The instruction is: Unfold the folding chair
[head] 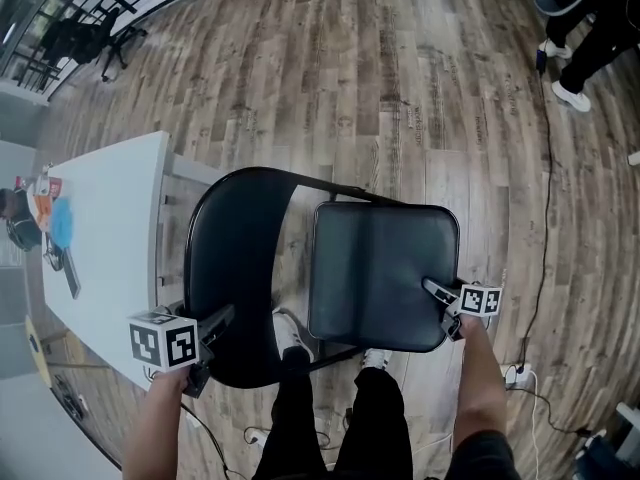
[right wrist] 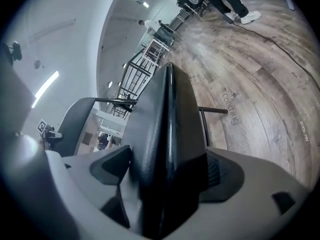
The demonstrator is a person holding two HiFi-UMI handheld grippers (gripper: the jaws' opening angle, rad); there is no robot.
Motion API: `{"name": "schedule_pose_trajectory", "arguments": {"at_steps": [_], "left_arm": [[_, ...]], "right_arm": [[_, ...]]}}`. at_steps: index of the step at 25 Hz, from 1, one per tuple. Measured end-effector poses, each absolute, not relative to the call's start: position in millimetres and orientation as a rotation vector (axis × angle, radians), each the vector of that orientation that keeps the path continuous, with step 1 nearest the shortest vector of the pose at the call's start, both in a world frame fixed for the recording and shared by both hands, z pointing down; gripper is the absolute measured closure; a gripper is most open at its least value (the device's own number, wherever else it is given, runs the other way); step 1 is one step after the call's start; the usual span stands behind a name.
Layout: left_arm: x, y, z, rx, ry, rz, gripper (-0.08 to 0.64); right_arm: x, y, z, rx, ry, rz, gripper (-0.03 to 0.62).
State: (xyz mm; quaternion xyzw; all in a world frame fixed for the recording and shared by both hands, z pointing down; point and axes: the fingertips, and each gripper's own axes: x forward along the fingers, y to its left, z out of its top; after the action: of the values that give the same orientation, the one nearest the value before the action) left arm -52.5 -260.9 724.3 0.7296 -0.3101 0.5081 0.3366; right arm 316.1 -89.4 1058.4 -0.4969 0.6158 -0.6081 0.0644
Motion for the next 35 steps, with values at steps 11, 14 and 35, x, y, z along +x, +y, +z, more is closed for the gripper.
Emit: {"name": "schedule_pose_trajectory", "arguments": {"at_steps": [11, 14, 35], "left_arm": [[-29.2, -249.3, 729.3, 1.932, -0.819, 1.312, 0.339], [-28.2, -252.4, 714.8, 2.011, -0.872, 1.234, 0.337], [-82.4, -83.0, 480.4, 2.562, -1.369, 0.413, 0.555]], "right_arm": [[336.0, -77.8, 1080.1, -1.503, 1.880, -1.790, 0.181], [351.3, -67.6, 1072.5, -1.534, 1.961, -1.767, 0.176], [116.9, -49.9, 564.0, -1.624, 2.682, -0.467, 0.463]]}}
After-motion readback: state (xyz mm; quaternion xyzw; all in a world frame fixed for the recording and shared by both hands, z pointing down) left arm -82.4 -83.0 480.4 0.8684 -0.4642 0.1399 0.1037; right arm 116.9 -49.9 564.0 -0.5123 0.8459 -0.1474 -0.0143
